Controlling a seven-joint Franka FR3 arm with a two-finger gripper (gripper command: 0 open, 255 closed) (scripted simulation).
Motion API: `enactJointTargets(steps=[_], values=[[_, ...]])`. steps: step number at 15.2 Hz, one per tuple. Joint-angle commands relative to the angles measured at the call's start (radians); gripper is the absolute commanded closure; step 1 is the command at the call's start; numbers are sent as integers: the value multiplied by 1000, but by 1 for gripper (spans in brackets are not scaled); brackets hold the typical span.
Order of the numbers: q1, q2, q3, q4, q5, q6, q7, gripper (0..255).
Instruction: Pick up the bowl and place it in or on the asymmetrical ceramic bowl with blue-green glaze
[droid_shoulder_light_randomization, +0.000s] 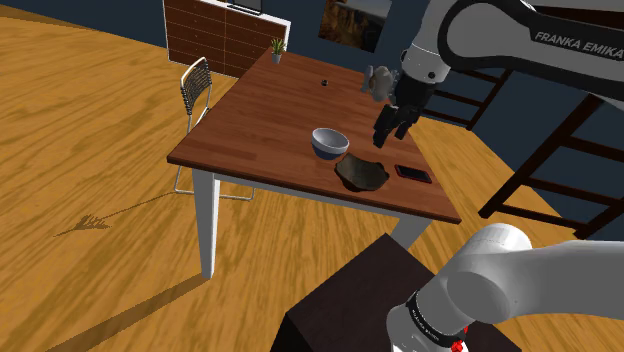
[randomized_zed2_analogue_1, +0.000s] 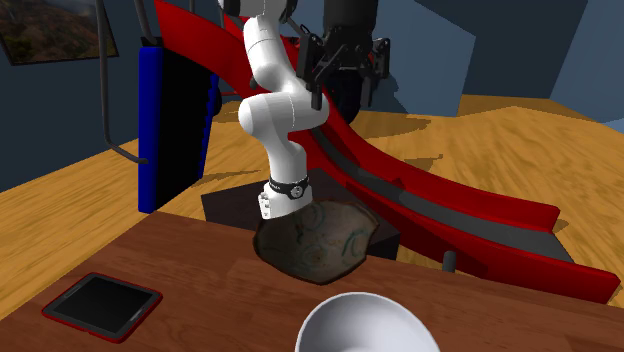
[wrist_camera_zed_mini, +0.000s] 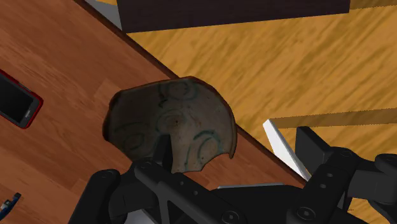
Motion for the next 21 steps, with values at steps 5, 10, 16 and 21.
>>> enactJointTargets(steps=[5,10,16,21], values=[[-5,127,-17,14,-7,127,-5,0],[-9,301,-38,64,-10,267,-13,0],[-11,520,-61,169,-2,402,-28,0],[-16,707,-76,293,18,481,-46,0]])
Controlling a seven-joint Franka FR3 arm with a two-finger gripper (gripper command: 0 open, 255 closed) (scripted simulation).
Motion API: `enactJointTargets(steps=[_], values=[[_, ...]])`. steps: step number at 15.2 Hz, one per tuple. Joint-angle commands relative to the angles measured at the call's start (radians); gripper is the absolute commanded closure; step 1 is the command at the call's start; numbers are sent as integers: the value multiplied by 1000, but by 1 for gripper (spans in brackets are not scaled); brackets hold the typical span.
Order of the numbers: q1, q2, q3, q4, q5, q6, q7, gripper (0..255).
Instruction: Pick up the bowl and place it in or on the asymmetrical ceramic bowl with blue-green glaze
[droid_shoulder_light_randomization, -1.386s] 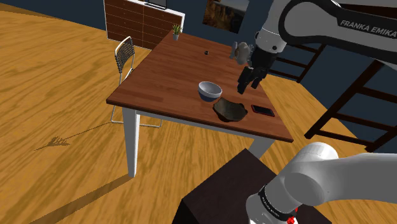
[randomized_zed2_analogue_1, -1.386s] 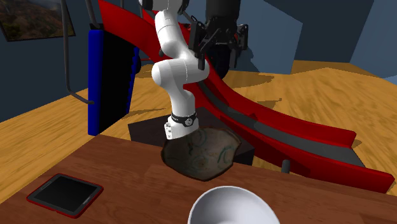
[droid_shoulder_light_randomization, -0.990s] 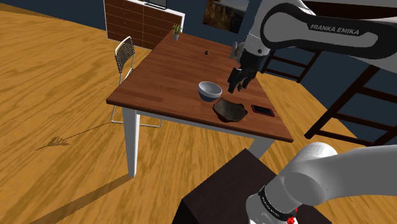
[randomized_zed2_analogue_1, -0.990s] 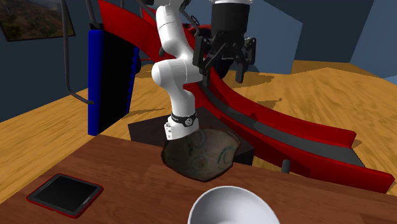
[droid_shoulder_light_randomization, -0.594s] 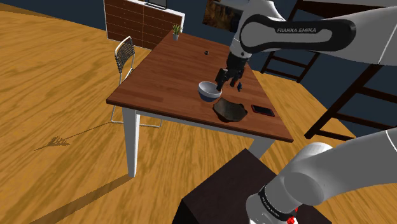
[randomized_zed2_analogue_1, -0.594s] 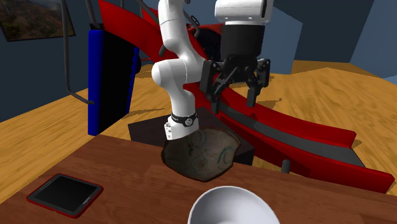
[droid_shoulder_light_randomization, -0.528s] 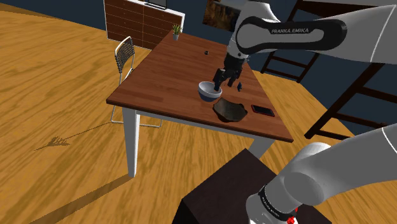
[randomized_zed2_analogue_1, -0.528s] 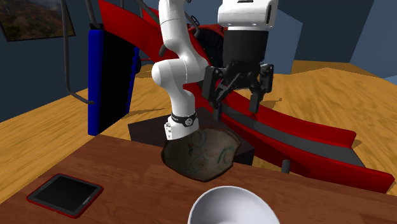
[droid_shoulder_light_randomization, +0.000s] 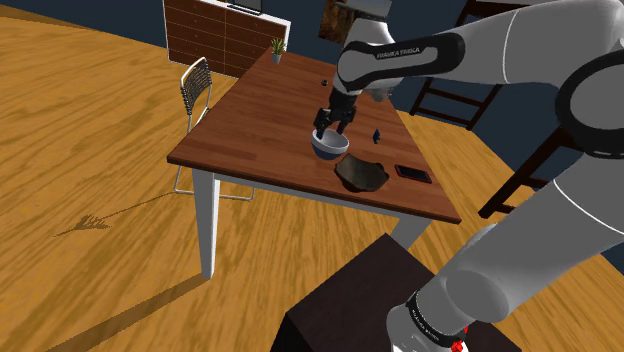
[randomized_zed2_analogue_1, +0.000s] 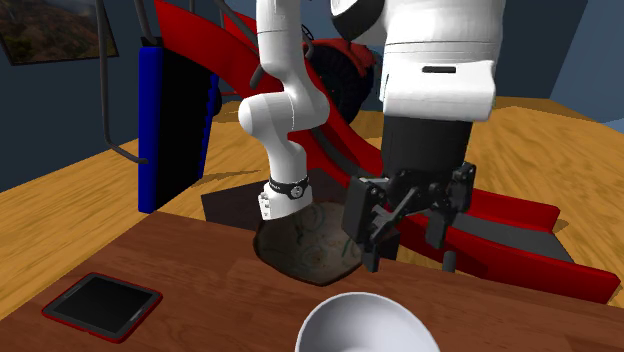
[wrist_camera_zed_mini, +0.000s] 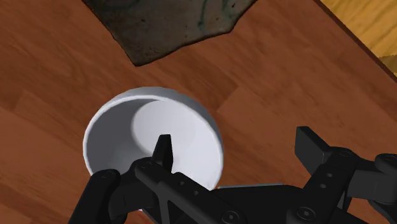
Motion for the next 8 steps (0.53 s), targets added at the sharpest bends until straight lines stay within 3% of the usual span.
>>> enactJointTargets(steps=[1,3,8], values=[[-1,83,-4,63,10,26,-6,0],[-4,141,-6,110,19,43,-12,0],[-6,172,-7,79,21,104,-14,0]])
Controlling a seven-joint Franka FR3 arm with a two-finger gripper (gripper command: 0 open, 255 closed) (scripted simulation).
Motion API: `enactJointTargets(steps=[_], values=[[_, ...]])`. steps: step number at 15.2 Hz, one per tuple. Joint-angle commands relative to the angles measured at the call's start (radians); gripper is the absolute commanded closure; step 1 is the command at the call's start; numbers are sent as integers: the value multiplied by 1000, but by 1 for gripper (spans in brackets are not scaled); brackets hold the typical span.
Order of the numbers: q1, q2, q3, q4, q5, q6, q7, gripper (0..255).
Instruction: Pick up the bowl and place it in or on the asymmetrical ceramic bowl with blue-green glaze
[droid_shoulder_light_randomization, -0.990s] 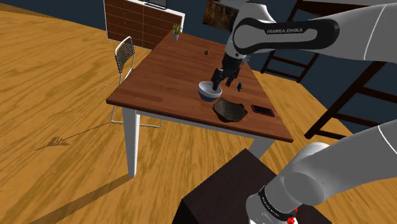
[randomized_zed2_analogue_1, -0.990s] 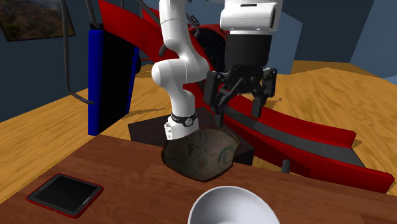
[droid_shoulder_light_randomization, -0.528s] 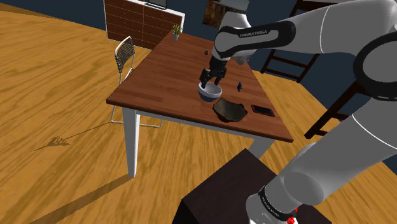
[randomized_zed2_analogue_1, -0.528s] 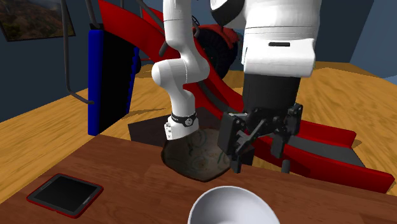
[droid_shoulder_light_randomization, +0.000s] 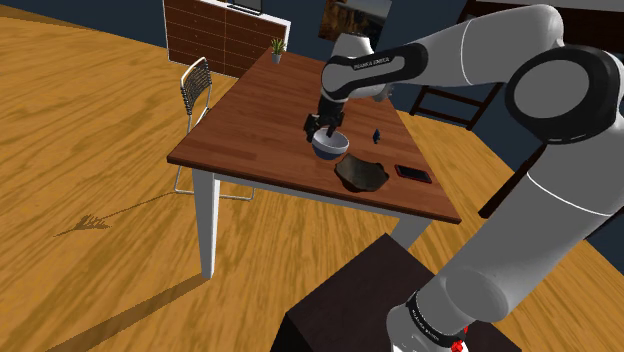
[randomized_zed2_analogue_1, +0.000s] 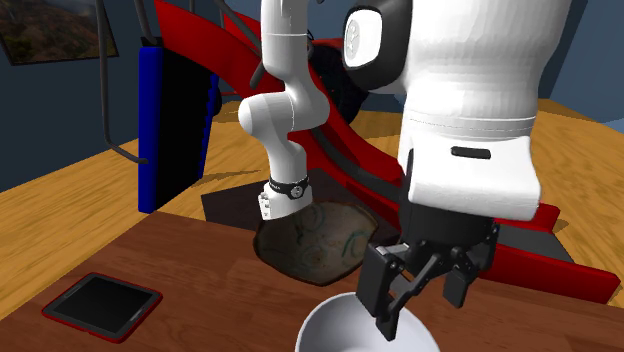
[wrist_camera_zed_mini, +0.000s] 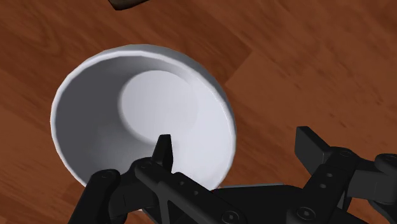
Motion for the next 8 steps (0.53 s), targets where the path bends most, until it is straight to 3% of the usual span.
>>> enactJointTargets(steps=[1,8], values=[[0,13,0,-11,1,24,0,0],[-1,24,0,-19,2,43,0,0]])
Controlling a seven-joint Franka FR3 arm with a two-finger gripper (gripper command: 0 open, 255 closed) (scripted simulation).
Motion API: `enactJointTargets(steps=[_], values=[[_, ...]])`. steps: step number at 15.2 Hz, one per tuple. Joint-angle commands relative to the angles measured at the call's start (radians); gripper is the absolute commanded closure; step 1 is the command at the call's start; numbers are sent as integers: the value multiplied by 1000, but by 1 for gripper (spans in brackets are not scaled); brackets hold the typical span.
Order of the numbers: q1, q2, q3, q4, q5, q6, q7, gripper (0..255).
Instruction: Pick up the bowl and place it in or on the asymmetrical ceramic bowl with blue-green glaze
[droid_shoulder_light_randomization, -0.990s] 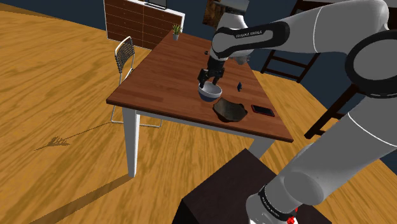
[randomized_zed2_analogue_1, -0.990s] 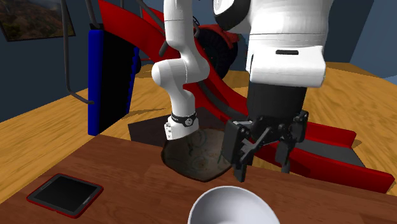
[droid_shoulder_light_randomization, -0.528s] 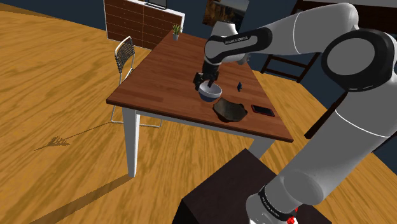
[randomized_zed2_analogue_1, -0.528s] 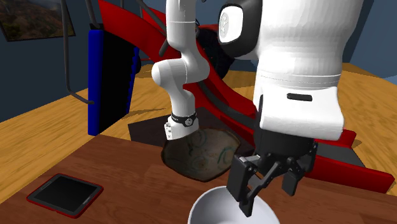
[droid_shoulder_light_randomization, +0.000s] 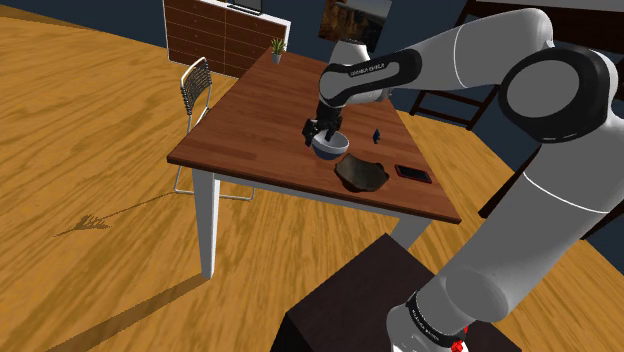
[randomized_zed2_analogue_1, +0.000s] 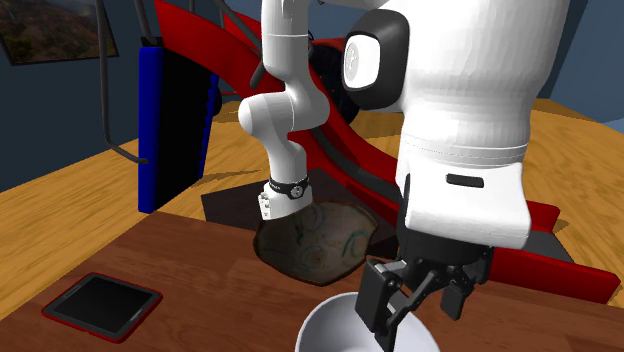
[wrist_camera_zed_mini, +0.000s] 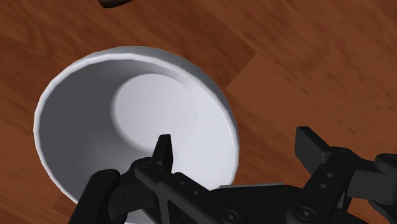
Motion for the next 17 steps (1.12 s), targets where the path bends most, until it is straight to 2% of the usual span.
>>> enactJointTargets(steps=[1,2,3,12,17], values=[[0,0,0,0,0,0,0,0],[0,0,0,0,0,0,0,0],[0,0,0,0,0,0,0,255],[0,0,0,0,0,0,0,255],[1,-26,0,37,-2,-63,-1,255]])
